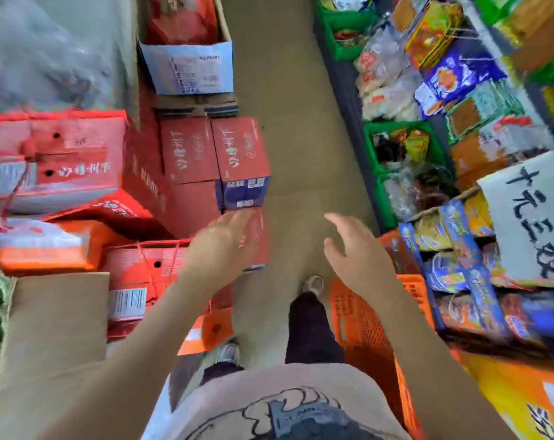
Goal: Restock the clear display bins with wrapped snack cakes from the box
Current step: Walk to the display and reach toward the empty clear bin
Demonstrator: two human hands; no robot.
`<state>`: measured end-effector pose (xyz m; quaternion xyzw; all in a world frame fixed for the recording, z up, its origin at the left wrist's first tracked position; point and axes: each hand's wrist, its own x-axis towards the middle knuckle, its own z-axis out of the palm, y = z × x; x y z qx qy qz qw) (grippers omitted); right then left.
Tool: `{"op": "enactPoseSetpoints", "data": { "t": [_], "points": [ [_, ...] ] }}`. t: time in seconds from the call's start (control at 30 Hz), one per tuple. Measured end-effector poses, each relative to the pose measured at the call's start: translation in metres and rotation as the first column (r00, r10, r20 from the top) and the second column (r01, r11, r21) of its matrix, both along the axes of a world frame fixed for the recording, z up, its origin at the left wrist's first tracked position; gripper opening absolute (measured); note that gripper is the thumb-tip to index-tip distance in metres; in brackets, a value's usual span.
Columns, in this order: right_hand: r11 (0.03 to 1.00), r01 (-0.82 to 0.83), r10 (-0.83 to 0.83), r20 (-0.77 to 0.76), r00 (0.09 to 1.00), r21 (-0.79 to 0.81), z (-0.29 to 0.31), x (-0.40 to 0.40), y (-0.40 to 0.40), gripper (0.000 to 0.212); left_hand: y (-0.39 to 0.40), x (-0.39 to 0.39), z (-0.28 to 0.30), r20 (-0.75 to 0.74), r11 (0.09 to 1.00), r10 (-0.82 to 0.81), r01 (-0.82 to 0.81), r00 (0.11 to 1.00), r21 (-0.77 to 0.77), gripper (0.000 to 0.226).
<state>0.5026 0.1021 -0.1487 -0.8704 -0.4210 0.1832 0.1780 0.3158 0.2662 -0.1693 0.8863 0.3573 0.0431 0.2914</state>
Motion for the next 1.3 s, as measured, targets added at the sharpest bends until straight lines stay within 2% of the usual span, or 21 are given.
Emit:
{"op": "enactPoseSetpoints", "data": {
  "t": [0.07, 0.3, 0.47, 0.63, 0.9, 1.03, 1.2, 1.3],
  "points": [
    [1.0, -0.012, 0.012, -0.01, 1.0, 0.0, -0.01, 0.046, 0.02, 0.046, 0.016, 0.043, -0.009, -0.009, 1.0, 0.006, -0.006, 1.0, 0.008, 0.055],
    [0.995, -0.084, 0.083, -0.032, 0.996, -0.051, -0.026, 0.245, 0.078, 0.047, 0.068, 0.244, -0.017, -0.166, 0.998, 0.056, -0.062, 0.985, -0.028, 0.049],
    [0.992, -0.123, 0.122, -0.02, 0.992, -0.004, -0.012, 0.373, 0.127, 0.047, 0.117, 0.376, 0.007, -0.091, 0.997, 0.029, -0.022, 0.995, 0.075, 0.048],
    [0.982, -0.187, 0.189, -0.06, 0.98, 0.026, -0.009, 0.462, 0.209, 0.05, 0.187, 0.463, 0.016, -0.087, 0.995, 0.05, -0.042, 0.995, 0.093, 0.046],
    [0.918, -0.393, 0.396, 0.122, 0.91, -0.051, 0.004, 0.607, 0.426, 0.048, 0.381, 0.594, 0.002, -0.033, 0.982, 0.176, -0.174, 0.984, 0.068, 0.049],
    [0.91, -0.414, 0.406, 0.148, 0.902, 0.031, 0.039, 0.674, 0.535, 0.045, 0.49, 0.663, 0.028, 0.008, 0.98, 0.18, -0.18, 0.984, 0.082, 0.049],
    [0.938, -0.339, 0.332, 0.092, 0.939, 0.077, 0.044, 0.764, 0.643, 0.045, 0.604, 0.751, 0.05, -0.007, 0.981, 0.178, -0.177, 0.984, 0.079, 0.061],
    [0.95, -0.3, 0.301, 0.003, 0.954, 0.084, 0.024, 0.818, 0.721, 0.046, 0.68, 0.8, 0.041, -0.03, 0.984, 0.163, -0.16, 0.986, 0.078, 0.049]
  ]
}}
